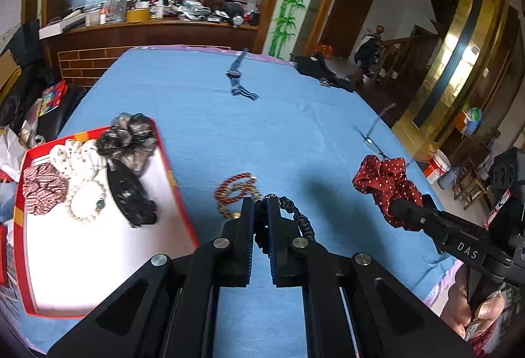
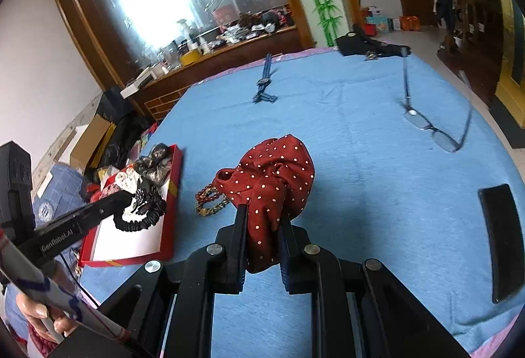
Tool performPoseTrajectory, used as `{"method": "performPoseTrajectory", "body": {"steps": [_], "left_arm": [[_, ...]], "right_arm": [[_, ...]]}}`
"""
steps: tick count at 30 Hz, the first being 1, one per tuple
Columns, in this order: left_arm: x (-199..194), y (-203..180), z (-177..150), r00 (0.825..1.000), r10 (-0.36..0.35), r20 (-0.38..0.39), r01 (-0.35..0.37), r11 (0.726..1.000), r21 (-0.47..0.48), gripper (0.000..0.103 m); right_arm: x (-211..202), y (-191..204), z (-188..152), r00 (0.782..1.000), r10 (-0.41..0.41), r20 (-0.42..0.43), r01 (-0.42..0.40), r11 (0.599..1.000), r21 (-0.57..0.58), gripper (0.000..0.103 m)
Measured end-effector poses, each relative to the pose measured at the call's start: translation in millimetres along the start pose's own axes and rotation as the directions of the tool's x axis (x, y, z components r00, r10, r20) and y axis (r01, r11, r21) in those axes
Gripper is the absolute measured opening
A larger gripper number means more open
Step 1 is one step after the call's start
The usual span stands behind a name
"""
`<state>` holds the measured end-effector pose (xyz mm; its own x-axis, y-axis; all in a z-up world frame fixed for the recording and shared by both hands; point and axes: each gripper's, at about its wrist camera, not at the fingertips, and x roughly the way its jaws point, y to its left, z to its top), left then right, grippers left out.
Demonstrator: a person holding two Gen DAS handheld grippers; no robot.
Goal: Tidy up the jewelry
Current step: 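Carry the hair tie and polka-dot scrunchie with both tools over the tray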
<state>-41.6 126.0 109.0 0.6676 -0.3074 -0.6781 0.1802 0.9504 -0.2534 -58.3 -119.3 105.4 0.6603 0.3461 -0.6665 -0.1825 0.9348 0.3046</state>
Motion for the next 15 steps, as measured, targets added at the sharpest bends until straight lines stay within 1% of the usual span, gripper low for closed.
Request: {"method": "performPoseTrajectory", "body": {"steps": [4,8,10,15], "left_arm": [[-1.6,24.5,-0.2,1.000,0.028,0.005,-0.028,0.999,-0.034,0.007],[-11.0,50.2,-3.3,0.999,0.052,0.017,-0.051,0.996,-0.069,0.007],[-16.6,62.2,-3.5,0.997,0.078,0.022,-0.076,0.994,-0.078,0.007],[-36.1,100.7,-6.5,0.989,0.142,0.045,-0.136,0.982,-0.129,0.007]], "right_arm": [[24.7,17.4,2.1,0.998,0.037,-0.047,-0.039,0.999,-0.032,0.018],[50.8,44.0,1.5,0.992,0.084,-0.099,-0.093,0.992,-0.089,0.018],[62.9,61.8,2.1,0.986,0.115,-0.124,-0.130,0.985,-0.117,0.018],[81.6,99.7,1.9,0.971,0.164,-0.172,-0.195,0.964,-0.181,0.018]]}}
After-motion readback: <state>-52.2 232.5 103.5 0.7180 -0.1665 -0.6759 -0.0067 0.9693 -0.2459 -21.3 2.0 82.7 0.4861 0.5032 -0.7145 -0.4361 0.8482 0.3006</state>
